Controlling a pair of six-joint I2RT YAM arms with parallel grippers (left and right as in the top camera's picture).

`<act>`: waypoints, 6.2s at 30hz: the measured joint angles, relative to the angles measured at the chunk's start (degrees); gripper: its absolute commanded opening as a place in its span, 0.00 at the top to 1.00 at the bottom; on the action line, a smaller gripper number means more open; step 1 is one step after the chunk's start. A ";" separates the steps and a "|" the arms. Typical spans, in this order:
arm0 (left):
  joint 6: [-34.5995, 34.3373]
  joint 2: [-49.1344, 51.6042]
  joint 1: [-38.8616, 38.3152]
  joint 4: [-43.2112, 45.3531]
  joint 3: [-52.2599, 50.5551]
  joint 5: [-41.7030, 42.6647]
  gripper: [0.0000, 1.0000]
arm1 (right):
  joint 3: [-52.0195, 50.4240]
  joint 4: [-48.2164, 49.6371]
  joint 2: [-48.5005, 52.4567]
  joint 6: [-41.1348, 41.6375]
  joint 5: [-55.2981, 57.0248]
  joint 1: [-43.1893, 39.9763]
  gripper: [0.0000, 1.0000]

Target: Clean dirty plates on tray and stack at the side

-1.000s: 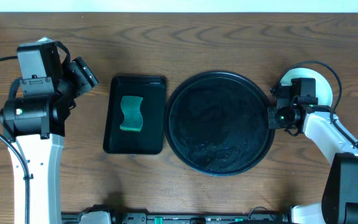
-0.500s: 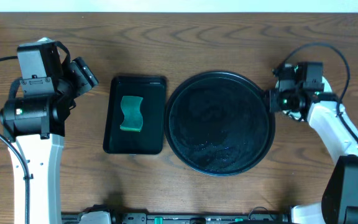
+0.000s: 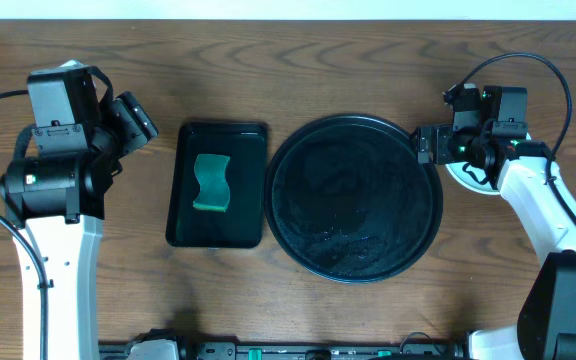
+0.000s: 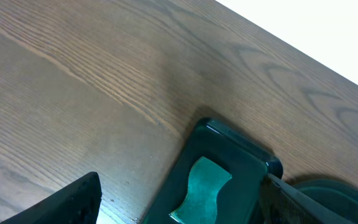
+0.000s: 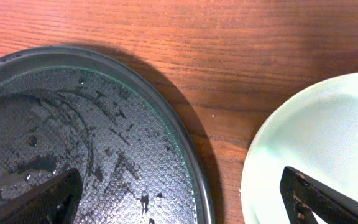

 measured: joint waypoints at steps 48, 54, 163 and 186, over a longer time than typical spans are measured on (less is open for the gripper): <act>0.00 0.00 0.00 0.00 0.00 0.00 0.19 | 0.00 -0.63 0.00 0.00 0.02 0.00 0.01; 0.00 0.00 0.00 0.00 0.00 0.00 0.19 | -0.04 -3.82 -1.11 0.00 0.04 0.00 0.01; 0.00 0.11 0.00 -0.02 0.00 0.00 0.19 | -60.02 18.78 -92.70 8.61 11.87 0.33 0.01; 0.00 0.11 0.00 -0.02 0.00 0.00 0.19 | -60.02 18.78 -92.70 8.61 11.87 0.33 0.01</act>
